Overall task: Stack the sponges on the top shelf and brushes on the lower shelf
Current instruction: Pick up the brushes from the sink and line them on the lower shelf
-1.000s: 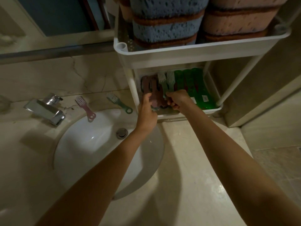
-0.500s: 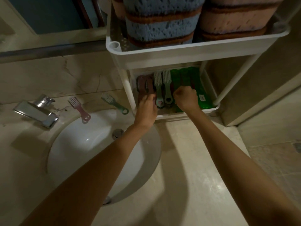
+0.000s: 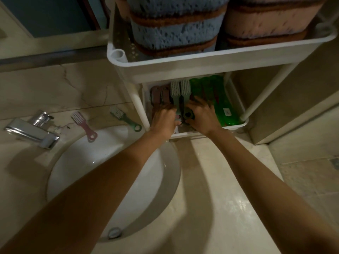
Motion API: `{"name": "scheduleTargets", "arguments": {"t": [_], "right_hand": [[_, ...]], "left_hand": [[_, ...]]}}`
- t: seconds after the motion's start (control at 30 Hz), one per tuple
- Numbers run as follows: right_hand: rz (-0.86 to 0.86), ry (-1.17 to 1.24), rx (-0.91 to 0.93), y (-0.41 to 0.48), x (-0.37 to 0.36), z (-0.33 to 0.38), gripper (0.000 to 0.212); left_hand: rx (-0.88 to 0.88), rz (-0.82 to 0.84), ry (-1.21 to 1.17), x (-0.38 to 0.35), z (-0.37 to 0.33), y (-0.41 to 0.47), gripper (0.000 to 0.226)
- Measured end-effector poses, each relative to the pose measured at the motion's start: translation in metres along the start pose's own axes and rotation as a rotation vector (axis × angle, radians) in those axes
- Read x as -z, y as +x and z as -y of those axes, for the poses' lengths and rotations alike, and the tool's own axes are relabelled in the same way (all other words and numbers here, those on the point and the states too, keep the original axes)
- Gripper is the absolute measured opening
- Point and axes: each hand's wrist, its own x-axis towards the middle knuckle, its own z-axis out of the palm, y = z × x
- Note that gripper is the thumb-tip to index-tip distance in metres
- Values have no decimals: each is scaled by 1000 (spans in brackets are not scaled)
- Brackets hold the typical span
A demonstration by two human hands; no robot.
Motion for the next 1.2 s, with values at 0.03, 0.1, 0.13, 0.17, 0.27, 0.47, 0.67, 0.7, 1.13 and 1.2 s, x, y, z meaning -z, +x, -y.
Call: {"name": "scheduleTargets", "arguments": {"t": [0.03, 0.1, 0.13, 0.17, 0.27, 0.47, 0.67, 0.7, 1.13, 1.2], "right_hand": [[-14, 14, 0, 1, -2, -1, 43], [-55, 58, 2, 2, -6, -1, 41], [-78, 87, 3, 2, -7, -1, 38], [-104, 110, 7, 2, -9, -2, 35], [-141, 144, 25, 2, -13, -3, 29], [-183, 175, 23, -3, -9, -3, 38], [-405, 297, 29, -60, -13, 28, 32], [-435, 305, 78, -71, -18, 39, 28], [427, 476, -168, -32, -102, 174, 16], [490, 805, -554, -6, -112, 173, 28]], "left_hand": [[1, 0, -11, 0, 0, 1, 37], [4, 12, -32, -1, 1, 4, 40], [7, 19, -52, -2, 1, 5, 41], [9, 24, -76, -4, 2, 5, 42], [14, 39, -123, -7, 5, 7, 46], [43, -12, -196, -3, -1, -1, 60], [9, -167, -348, 12, 4, -72, 38], [32, -211, -372, 15, 9, -89, 36], [999, -296, -759, 14, 195, -131, 37], [1173, -194, -1049, 13, 213, -121, 40]]}}
